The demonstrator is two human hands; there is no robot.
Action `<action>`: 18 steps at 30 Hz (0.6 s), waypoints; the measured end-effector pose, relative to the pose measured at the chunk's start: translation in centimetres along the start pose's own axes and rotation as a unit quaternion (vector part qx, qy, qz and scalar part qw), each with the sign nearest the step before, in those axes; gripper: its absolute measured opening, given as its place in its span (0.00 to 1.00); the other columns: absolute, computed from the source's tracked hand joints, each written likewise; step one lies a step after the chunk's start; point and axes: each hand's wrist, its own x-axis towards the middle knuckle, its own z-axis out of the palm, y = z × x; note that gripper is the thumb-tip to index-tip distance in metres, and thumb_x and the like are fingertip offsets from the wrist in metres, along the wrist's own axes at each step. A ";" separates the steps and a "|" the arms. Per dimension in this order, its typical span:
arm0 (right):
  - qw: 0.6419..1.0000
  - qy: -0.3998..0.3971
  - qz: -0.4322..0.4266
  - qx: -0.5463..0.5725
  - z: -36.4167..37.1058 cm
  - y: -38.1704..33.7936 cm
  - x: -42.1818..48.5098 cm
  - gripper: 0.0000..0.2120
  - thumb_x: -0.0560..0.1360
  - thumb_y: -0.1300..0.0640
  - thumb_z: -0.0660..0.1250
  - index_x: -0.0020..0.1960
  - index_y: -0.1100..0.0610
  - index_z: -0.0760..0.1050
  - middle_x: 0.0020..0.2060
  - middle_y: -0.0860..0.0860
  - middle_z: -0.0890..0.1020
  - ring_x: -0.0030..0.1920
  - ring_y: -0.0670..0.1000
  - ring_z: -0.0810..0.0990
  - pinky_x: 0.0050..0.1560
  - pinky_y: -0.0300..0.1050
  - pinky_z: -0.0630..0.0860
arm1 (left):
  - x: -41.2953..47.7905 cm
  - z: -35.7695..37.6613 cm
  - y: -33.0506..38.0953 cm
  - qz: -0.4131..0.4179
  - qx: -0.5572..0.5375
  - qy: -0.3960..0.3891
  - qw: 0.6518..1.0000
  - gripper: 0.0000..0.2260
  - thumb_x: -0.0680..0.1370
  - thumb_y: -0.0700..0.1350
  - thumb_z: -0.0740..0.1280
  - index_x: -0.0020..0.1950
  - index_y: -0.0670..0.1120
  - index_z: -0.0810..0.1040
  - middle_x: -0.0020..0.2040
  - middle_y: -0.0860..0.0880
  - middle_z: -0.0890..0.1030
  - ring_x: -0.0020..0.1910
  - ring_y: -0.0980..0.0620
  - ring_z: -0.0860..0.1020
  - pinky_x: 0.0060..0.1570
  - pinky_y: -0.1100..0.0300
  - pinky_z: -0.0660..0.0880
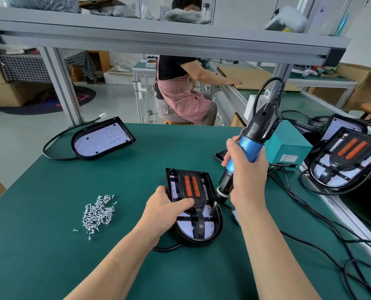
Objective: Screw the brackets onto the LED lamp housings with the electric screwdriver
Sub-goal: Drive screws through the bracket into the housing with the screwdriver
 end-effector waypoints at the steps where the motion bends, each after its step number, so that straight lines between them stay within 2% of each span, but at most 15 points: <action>1: 1.000 0.001 -0.001 -0.002 -0.1 0.0 0.1 0.08 0.76 0.63 0.72 0.52 0.61 0.74 0.32 0.55 0.74 0.28 0.47 0.73 0.32 0.35 0.74 | 0.1 0.0 0.0 0.000 0.000 -0.001 1.000 0.22 0.65 0.55 0.77 0.53 0.49 0.76 0.51 0.51 0.83 0.51 0.50 0.82 0.57 0.50 0.78; 6: 1.000 -0.007 -0.006 0.003 -0.2 0.1 0.0 0.08 0.75 0.62 0.72 0.51 0.60 0.73 0.32 0.55 0.73 0.28 0.47 0.73 0.32 0.36 0.73 | 0.1 0.1 -0.1 -0.006 -0.004 -0.007 1.000 0.24 0.62 0.56 0.75 0.54 0.48 0.76 0.52 0.51 0.83 0.52 0.50 0.82 0.57 0.49 0.78; 9: 1.000 -0.013 -0.011 0.005 0.0 0.2 -0.2 0.09 0.71 0.59 0.72 0.48 0.57 0.73 0.31 0.53 0.74 0.27 0.47 0.73 0.32 0.36 0.73 | 0.1 0.1 -0.1 -0.004 -0.005 -0.008 1.000 0.22 0.64 0.55 0.76 0.54 0.49 0.76 0.52 0.51 0.83 0.52 0.49 0.82 0.58 0.47 0.78; 14: 1.000 -0.010 -0.016 -0.001 0.1 0.4 -0.2 0.08 0.70 0.60 0.71 0.46 0.55 0.74 0.29 0.51 0.73 0.26 0.46 0.72 0.30 0.34 0.72 | 0.2 0.3 -0.3 -0.001 -0.011 -0.003 1.000 0.19 0.68 0.52 0.77 0.54 0.49 0.76 0.51 0.52 0.84 0.51 0.50 0.82 0.57 0.47 0.79; 18: 1.000 -0.024 -0.020 0.004 -0.1 0.7 -0.1 0.08 0.70 0.62 0.70 0.44 0.56 0.71 0.29 0.52 0.73 0.26 0.46 0.71 0.31 0.35 0.72 | 0.0 0.4 -0.1 0.000 -0.023 0.000 1.000 0.22 0.63 0.54 0.75 0.53 0.49 0.76 0.51 0.51 0.84 0.51 0.50 0.82 0.58 0.47 0.79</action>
